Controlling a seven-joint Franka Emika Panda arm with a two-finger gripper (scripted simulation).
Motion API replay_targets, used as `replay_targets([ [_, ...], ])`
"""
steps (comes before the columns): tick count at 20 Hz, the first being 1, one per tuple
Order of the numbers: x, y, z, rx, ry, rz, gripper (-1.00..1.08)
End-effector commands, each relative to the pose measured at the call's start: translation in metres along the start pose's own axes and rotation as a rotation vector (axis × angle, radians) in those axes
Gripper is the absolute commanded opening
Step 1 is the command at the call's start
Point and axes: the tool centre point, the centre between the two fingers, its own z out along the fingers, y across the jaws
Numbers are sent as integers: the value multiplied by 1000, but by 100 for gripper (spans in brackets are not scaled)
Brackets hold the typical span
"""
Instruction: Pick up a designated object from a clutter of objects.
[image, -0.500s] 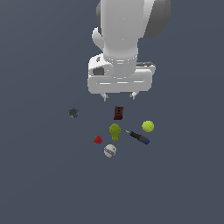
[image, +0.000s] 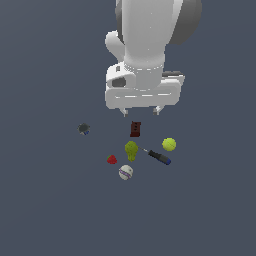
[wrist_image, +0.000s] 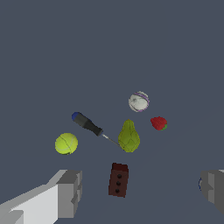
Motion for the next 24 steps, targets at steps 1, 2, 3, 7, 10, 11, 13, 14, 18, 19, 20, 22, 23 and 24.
replay_targets([
  [1, 2, -3, -1, 1, 3, -2, 100],
  [2, 2, -2, 0, 1, 3, -1, 100],
  [3, 1, -2, 0, 1, 2, 0, 100],
  [7, 5, -1, 5, 2, 2, 19, 100],
  [10, 10, 2, 13, 2, 1, 50, 100],
  [11, 12, 2, 16, 2, 1, 63, 100],
  [13, 17, 5, 24, 3, 0, 93, 100],
  [14, 19, 6, 29, 3, 0, 111, 100],
  [18, 31, 12, 52, 3, -2, 195, 100],
  [19, 35, 14, 59, 2, -3, 220, 100],
  [20, 38, 16, 66, 1, -4, 247, 100],
  [22, 45, 21, 83, 0, -5, 304, 100],
  [23, 49, 23, 92, -2, -5, 335, 100],
  [24, 52, 26, 101, -3, -6, 365, 100],
])
